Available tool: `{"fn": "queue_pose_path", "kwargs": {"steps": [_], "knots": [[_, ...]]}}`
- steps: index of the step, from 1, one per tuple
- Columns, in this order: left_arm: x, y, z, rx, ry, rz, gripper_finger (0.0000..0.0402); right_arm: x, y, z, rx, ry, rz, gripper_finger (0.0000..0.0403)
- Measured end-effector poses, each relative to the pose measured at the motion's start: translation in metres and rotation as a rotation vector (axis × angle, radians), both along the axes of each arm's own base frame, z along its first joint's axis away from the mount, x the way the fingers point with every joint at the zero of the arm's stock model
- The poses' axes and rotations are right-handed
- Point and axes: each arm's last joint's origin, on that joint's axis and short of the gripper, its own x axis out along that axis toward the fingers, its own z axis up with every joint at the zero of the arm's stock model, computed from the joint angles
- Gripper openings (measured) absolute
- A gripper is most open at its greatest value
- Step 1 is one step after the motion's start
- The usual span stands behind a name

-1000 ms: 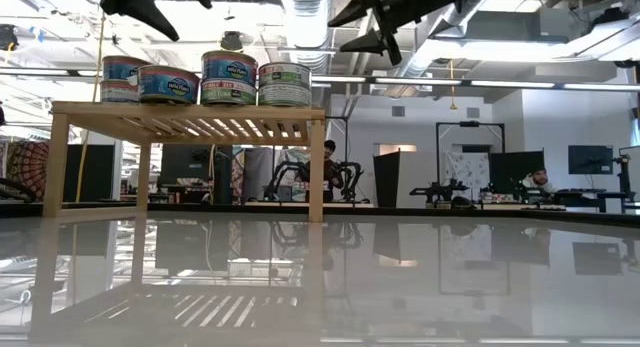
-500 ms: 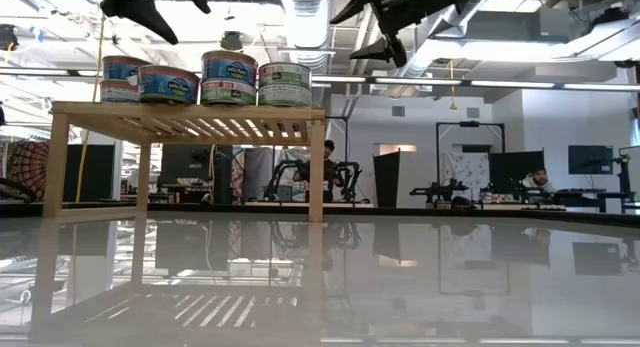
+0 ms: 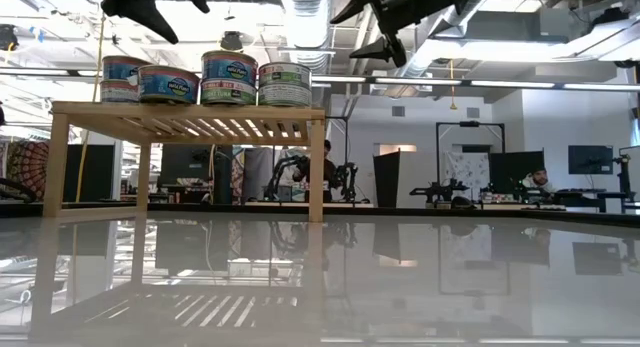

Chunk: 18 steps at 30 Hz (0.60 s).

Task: Stack canned seafood by type on shelf
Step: Adjust the bottom left stacked green tuna cans

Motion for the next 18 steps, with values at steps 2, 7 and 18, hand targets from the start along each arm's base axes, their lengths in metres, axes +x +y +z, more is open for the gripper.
{"fn": "queue_pose_path", "kwargs": {"steps": [2,7,18], "knots": [[0.0,0.0,0.0,0.0,0.0,0.0,0.0367,0.001,0.001,0.0,-0.001,-0.001,0.004,0.0375],[0.0,0.0,0.0,0.0,0.0,0.0,0.0367,0.005,0.011,0.0,-0.012,0.002,0.038,0.0375],[0.0,0.0,0.0,0.0,0.0,0.0,0.0367,0.027,0.071,0.01,-0.351,0.029,0.26,0.0375]]}}
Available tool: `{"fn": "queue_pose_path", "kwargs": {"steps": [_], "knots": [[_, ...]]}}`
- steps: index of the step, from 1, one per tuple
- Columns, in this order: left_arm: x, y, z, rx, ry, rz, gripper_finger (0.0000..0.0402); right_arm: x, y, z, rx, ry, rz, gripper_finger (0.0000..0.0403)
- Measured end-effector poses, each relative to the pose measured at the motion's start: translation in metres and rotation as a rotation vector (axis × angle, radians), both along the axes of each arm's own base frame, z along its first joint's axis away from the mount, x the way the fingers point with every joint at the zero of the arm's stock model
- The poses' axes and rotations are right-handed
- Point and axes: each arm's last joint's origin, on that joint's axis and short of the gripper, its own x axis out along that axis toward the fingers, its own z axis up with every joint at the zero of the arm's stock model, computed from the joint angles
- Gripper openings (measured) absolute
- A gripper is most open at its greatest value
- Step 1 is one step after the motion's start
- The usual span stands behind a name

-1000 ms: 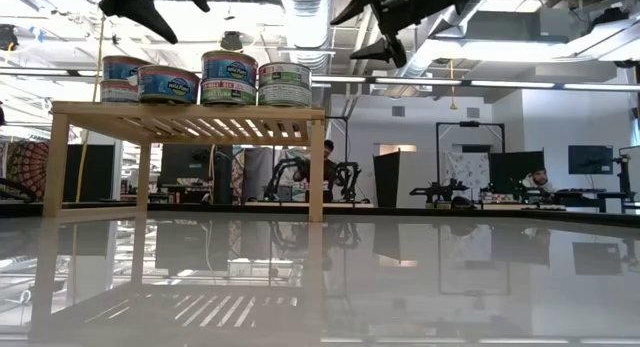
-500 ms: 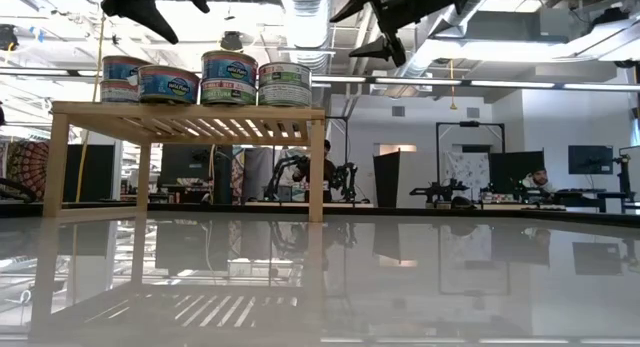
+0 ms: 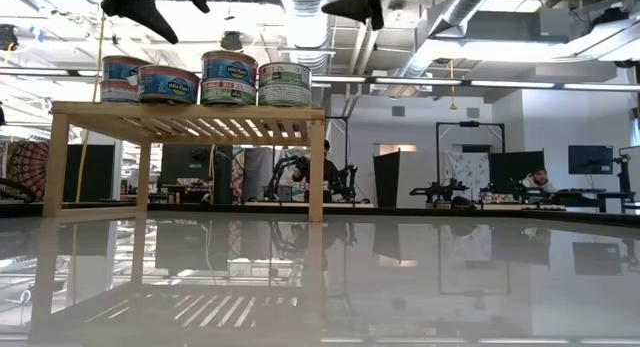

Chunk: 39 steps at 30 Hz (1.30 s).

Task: Stack canned seafood by type on shelf
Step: Adjust the bottom left stacked green tuna cans

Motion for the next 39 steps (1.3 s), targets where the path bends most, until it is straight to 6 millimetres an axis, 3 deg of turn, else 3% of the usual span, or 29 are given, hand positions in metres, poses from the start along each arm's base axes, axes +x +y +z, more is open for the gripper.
{"fn": "queue_pose_path", "kwargs": {"steps": [4,10,15,22,29,39], "knots": [[0.0,0.0,0.0,0.0,0.0,0.0,0.0367,0.001,0.005,-0.002,-0.033,0.034,0.02,0.0379],[0.0,0.0,0.0,0.0,-0.001,0.0,0.0367,0.001,0.003,0.005,-0.022,-0.047,0.124,0.0399],[0.0,0.0,0.0,0.0,-0.001,0.0,0.0367,0.003,0.013,0.009,-0.044,-0.091,0.16,0.04],[0.0,0.0,0.0,0.001,-0.001,0.0,0.0367,0.017,0.022,0.001,-0.092,-0.111,0.176,0.04],[0.0,0.0,0.0,0.001,-0.002,0.001,0.0367,0.018,0.022,-0.011,0.2,-0.037,0.157,0.04],[0.0,0.0,0.0,0.001,-0.002,0.001,0.0367,0.021,0.015,-0.012,0.152,-0.07,0.041,0.04]]}}
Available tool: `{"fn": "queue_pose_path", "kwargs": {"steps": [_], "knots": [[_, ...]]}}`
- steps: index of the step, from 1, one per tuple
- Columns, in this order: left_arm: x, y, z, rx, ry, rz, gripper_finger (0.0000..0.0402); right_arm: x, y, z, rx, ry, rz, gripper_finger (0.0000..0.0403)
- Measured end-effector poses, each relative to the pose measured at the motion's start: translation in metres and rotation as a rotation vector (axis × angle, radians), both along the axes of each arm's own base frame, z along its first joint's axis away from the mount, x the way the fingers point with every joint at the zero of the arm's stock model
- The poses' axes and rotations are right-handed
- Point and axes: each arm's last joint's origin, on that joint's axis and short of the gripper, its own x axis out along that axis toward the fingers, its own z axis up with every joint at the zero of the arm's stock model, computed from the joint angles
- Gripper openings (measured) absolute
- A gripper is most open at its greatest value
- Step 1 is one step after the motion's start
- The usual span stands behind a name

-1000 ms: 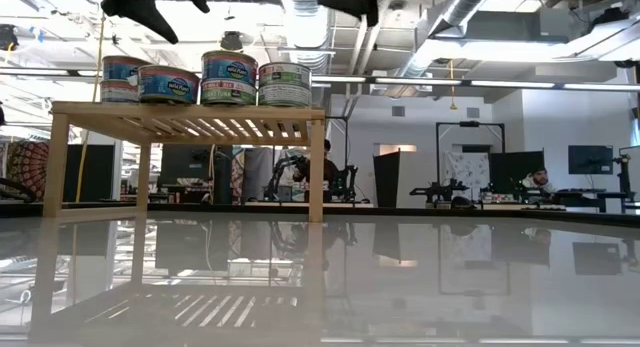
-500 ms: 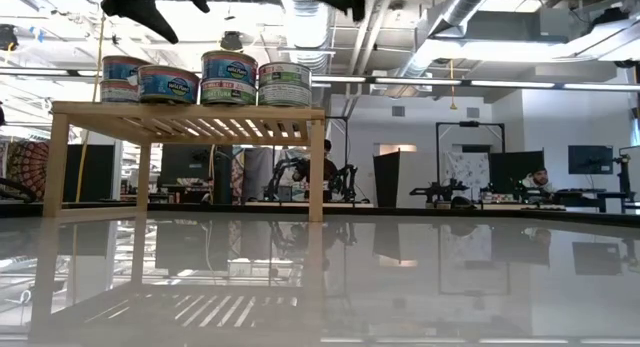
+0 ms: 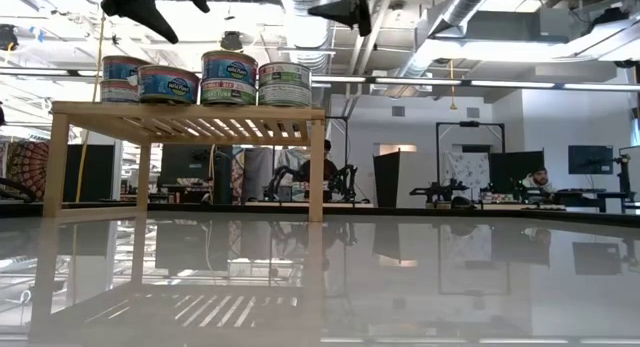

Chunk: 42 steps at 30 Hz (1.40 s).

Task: Stack canned seafood by type on shelf
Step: Adjust the bottom left stacked green tuna cans

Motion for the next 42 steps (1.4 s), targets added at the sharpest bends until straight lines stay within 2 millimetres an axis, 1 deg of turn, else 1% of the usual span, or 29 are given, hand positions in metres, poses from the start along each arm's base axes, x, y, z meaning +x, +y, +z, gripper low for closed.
{"fn": "queue_pose_path", "kwargs": {"steps": [2,4,7,9,12,14,17,19,22,26,29,31,34,40,42], "knots": [[0.0,0.0,0.0,0.0,0.0,-0.001,0.0367,0.005,-0.001,-0.004,-0.003,-0.007,0.001,0.04],[0.0,0.0,0.0,-0.001,-0.002,0.0,0.0367,0.015,0.002,-0.009,-0.035,-0.013,0.014,0.04],[0.0,0.0,0.0,-0.012,-0.01,0.001,0.0367,0.036,0.011,-0.017,-0.138,0.034,0.051,0.04],[-0.006,0.0,0.003,-0.002,-0.016,-0.005,0.0367,0.052,0.018,-0.02,-0.229,0.1,0.081,0.04],[-0.027,0.001,0.012,0.021,-0.089,0.014,0.0367,0.072,0.023,-0.016,-0.327,0.216,0.105,0.04],[-0.048,0.001,0.019,0.032,-0.144,0.007,0.0367,0.081,0.022,-0.011,-0.37,0.296,0.116,0.04],[-0.07,0.001,0.025,0.038,-0.207,-0.011,0.0367,0.094,0.017,-0.005,-0.443,0.394,0.134,0.04],[-0.08,0.001,0.027,0.036,-0.24,-0.02,0.0367,0.103,0.012,0.0,-0.474,0.432,0.139,0.04],[-0.086,0.001,0.025,0.035,-0.246,-0.025,0.0367,0.113,0.002,0.002,-0.482,0.491,0.145,0.04],[-0.088,0.001,0.022,0.028,-0.212,-0.03,0.0367,0.125,-0.01,0.0,-0.47,0.526,0.14,0.04],[-0.088,0.001,0.021,0.027,-0.197,-0.029,0.0367,0.132,-0.018,-0.002,-0.461,0.516,0.154,0.04],[-0.088,0.001,0.02,0.028,-0.194,-0.029,0.0367,0.135,-0.022,-0.007,-0.449,0.526,0.175,0.04],[-0.089,0.001,0.02,0.028,-0.192,-0.029,0.0367,0.136,-0.023,-0.014,-0.425,0.559,0.181,0.04],[-0.089,0.001,0.02,0.029,-0.19,-0.027,0.0367,0.134,-0.027,-0.014,-0.423,0.573,0.181,0.04],[-0.089,0.001,0.02,0.033,-0.19,-0.022,0.0367,0.137,-0.028,-0.023,-0.414,0.596,0.202,0.04]]}}
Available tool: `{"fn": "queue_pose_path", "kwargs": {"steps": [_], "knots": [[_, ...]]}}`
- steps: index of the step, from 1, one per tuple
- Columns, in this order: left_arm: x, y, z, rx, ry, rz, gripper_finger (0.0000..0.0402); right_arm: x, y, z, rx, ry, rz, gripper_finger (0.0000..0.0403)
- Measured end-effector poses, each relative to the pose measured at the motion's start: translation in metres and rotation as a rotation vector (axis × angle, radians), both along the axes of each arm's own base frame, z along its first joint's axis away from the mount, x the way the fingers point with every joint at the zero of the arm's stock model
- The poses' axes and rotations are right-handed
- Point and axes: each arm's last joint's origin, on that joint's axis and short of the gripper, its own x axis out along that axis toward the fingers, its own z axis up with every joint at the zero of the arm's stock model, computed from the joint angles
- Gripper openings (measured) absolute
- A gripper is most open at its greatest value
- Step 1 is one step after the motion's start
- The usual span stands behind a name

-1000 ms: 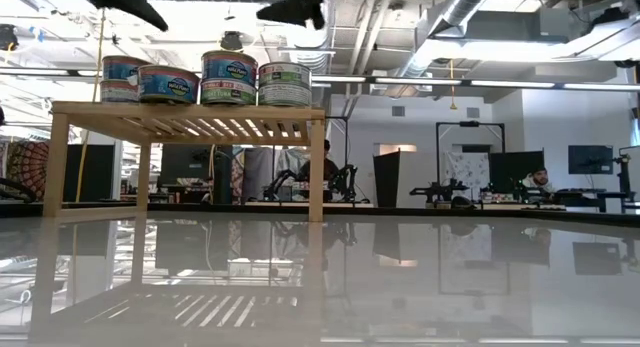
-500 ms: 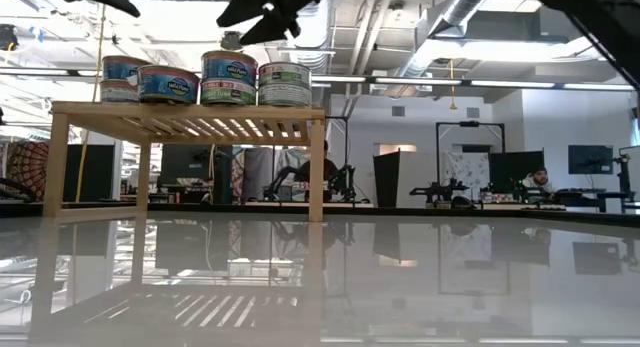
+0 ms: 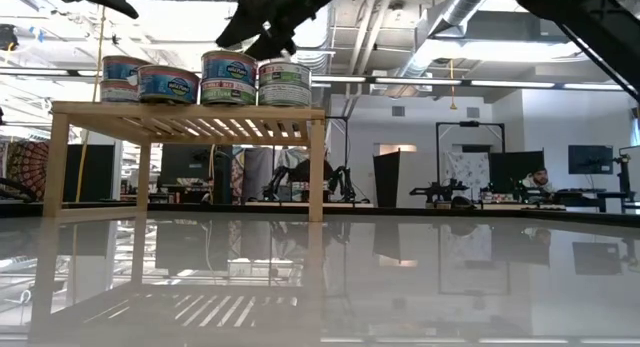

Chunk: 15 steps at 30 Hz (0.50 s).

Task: Stack canned seafood by type on shelf
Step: Adjust the bottom left stacked green tuna cans

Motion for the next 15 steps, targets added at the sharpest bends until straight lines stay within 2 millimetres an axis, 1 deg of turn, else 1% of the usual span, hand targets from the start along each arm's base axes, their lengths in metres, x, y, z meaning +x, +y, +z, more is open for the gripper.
{"fn": "queue_pose_path", "kwargs": {"steps": [3,9,15], "knots": [[0.0,0.0,0.0,0.0,0.0,0.001,0.0367,0.0038,-0.0001,-0.007,0.045,0.004,0.009,0.04],[0.0,0.0,0.0,-0.002,-0.002,0.003,0.0367,0.0039,0.0015,-0.0069,0.04,0.006,0.014,0.04],[0.0,0.0,0.0,-0.008,-0.006,0.007,0.0367,0.0031,-0.0029,-0.0068,0.033,0.006,0.009,0.04]]}}
